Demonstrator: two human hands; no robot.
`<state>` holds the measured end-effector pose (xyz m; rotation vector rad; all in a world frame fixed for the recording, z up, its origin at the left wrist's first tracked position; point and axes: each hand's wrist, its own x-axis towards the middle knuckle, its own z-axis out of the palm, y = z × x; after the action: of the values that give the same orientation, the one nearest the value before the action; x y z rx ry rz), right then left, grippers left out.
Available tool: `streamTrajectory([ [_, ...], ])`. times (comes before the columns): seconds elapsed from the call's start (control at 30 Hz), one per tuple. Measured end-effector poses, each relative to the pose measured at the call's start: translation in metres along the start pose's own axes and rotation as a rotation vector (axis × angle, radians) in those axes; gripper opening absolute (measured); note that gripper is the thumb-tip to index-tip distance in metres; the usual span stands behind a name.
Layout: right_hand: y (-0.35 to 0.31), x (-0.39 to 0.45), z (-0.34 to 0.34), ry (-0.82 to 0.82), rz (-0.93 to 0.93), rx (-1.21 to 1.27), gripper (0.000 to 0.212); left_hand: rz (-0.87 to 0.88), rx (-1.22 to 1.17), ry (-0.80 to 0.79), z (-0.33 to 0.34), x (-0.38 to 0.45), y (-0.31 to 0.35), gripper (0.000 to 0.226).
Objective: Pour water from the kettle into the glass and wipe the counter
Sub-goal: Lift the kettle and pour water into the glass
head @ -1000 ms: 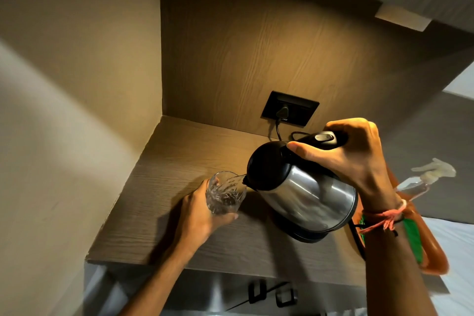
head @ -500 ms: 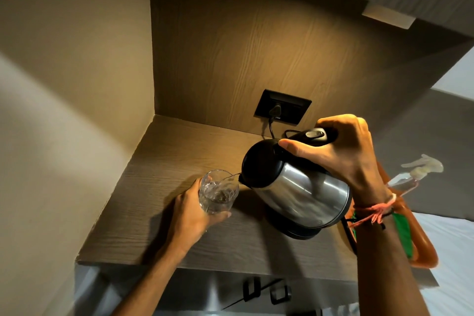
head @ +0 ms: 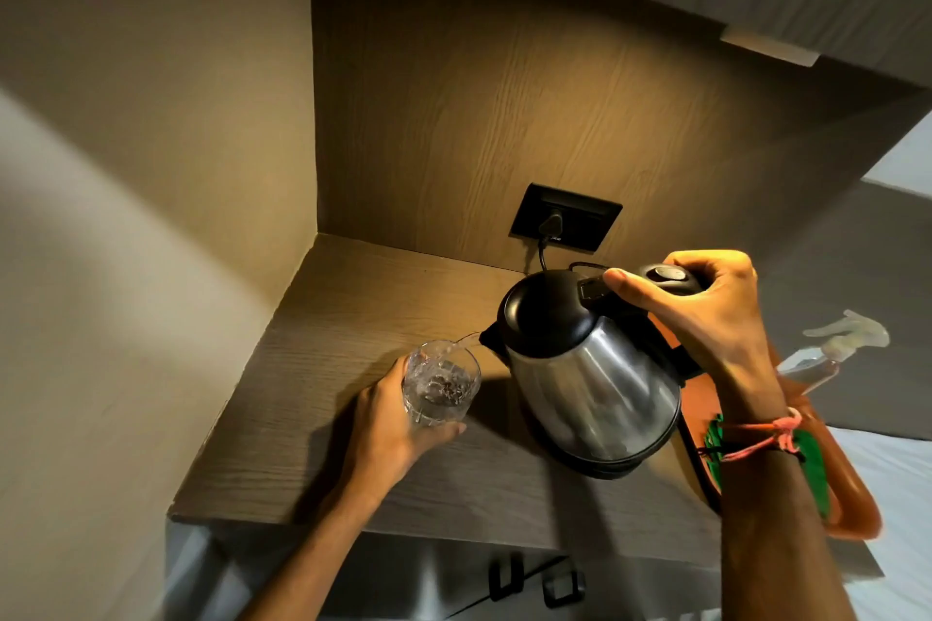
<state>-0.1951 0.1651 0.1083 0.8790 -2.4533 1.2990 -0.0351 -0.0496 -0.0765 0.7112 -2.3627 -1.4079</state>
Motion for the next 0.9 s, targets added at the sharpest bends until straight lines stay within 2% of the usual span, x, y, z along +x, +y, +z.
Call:
streamTrajectory([
  [0.2, 0.028, -0.009, -0.001, 0.082, 0.119, 0.104, 0.081, -0.028, -0.042, 0.018, 0.003, 0.000, 0.001, 0.099],
  [0.3, 0.036, -0.018, 0.001, 0.128, 0.171, 0.211, 0.065, -0.031, -0.037, 0.018, 0.002, -0.001, 0.003, 0.105],
  [0.37, 0.040, -0.026, 0.003, 0.141, 0.173, 0.288, 0.054, -0.036, -0.058, -0.016, -0.001, -0.002, 0.007, 0.119],
  [0.47, 0.052, -0.034, 0.007, 0.218, 0.190, 0.417, 0.096, -0.041, -0.091, -0.031, -0.010, -0.006, 0.013, 0.141],
  [0.53, 0.055, -0.042, 0.004, 0.273, 0.217, 0.454, 0.107, 0.052, -0.076, 0.065, -0.018, -0.010, 0.020, 0.135],
  [0.6, 0.058, -0.048, 0.004, 0.313, 0.233, 0.460, 0.099, 0.163, -0.167, 0.138, -0.025, -0.016, 0.034, 0.119],
  [0.63, 0.061, -0.052, 0.001, 0.346, 0.250, 0.470, 0.092, 0.211, -0.216, 0.118, -0.025, -0.018, 0.046, 0.111],
  [0.77, 0.065, -0.066, -0.006, 0.440, 0.351, 0.527, 0.050, 0.262, -0.287, -0.116, -0.011, -0.013, 0.089, 0.101],
  [0.9, 0.073, -0.070, -0.022, 0.499, 0.363, 0.573, 0.044, 0.268, -0.225, -0.345, 0.007, 0.003, 0.111, 0.103],
])
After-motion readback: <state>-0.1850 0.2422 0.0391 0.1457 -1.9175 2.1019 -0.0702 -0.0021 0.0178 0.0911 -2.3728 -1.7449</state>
